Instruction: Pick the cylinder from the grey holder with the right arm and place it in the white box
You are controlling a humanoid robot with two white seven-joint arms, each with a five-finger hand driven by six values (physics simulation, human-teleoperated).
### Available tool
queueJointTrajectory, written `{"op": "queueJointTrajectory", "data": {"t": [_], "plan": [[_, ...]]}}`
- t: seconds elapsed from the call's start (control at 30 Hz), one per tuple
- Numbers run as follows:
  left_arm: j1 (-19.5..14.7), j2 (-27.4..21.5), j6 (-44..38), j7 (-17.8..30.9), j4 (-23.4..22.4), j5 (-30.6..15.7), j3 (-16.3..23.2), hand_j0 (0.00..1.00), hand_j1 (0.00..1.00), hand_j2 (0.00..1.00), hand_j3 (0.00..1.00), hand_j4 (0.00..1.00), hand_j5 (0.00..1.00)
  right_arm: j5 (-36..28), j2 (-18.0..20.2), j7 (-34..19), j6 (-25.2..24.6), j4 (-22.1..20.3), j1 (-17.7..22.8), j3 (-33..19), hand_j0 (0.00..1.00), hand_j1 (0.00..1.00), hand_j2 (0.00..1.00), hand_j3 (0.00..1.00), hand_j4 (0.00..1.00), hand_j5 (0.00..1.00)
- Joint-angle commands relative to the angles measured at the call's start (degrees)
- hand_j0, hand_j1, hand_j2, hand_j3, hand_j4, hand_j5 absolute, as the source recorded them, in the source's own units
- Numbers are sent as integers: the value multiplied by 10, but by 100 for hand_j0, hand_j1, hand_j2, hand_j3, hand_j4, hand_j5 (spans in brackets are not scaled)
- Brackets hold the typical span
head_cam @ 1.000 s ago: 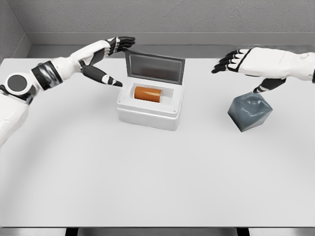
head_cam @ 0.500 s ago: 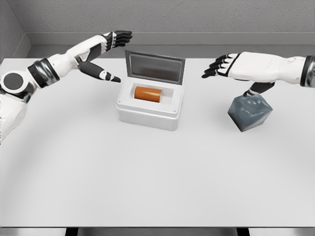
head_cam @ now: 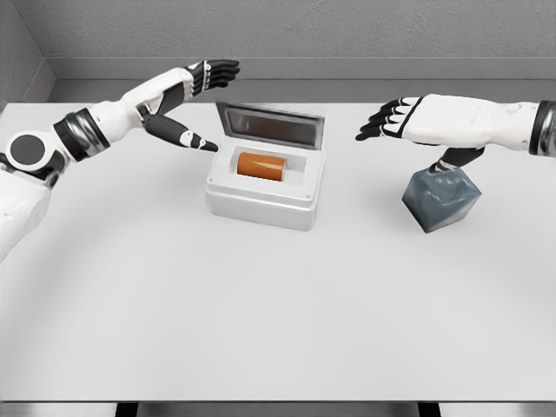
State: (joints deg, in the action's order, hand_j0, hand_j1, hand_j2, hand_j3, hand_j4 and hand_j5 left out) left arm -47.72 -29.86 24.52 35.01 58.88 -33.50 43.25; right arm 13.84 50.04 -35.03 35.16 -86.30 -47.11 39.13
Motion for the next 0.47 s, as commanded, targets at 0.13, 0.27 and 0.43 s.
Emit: {"op": "queueJointTrajectory", "data": {"t": [0.13, 0.27, 0.43], "plan": [[38, -73, 20, 0, 63, -17, -1, 100, 100, 100, 100, 100, 100, -3, 20, 0, -2, -4, 0, -1, 100, 100, 100, 100, 100, 100], [76, -146, 52, 0, 104, -59, -1, 100, 100, 100, 100, 100, 100, -3, 21, 0, -2, -4, 5, -1, 100, 100, 100, 100, 100, 100], [78, -148, 86, 0, 38, -57, -2, 100, 100, 100, 100, 100, 100, -3, 21, 0, -2, -10, 7, -1, 100, 100, 100, 100, 100, 100]]}}
